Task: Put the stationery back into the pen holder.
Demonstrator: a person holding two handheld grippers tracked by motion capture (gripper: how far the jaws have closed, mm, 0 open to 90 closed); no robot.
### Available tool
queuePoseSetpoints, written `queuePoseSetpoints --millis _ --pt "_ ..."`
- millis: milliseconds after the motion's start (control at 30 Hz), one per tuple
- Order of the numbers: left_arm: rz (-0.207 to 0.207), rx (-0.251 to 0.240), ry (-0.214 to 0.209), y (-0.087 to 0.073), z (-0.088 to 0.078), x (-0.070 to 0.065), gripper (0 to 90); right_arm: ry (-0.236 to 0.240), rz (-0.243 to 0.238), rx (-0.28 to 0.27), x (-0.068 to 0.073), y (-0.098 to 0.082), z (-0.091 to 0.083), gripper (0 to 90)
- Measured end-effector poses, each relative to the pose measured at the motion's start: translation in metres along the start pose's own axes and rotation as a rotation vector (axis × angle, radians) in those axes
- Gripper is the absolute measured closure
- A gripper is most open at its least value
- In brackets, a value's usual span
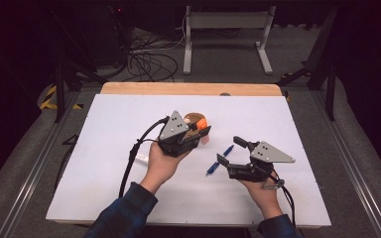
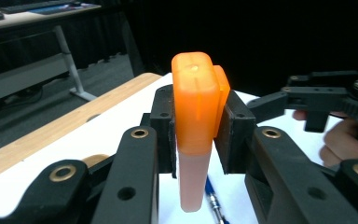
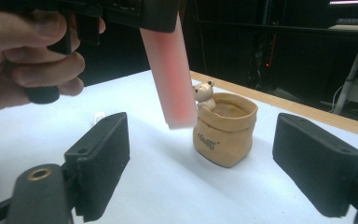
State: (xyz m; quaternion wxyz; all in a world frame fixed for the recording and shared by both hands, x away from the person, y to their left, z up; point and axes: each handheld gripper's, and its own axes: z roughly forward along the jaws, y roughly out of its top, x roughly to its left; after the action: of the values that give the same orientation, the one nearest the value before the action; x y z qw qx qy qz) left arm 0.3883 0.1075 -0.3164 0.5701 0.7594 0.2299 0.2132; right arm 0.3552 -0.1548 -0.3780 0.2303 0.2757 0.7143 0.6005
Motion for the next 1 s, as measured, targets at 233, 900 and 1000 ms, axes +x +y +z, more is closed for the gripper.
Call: queuePoseSetpoints --millis 233,900,1000 --pt "0.019 -0.014 0.043 0.011 -0.001 0.015 72.2 -0.009 -0.005 0.020 -0.004 0.000 -0.005 13.3" --pt "0.031 -0.012 0.130 0.028 0.018 0.058 72.1 -0.020 0.021 0.063 -0.020 -0.002 -0.014 7.6" --pt "0.027 -0.001 0.135 0.024 0.025 0.063 72.1 -0.021 0.025 0.064 -0.021 -0.002 -0.016 7.0"
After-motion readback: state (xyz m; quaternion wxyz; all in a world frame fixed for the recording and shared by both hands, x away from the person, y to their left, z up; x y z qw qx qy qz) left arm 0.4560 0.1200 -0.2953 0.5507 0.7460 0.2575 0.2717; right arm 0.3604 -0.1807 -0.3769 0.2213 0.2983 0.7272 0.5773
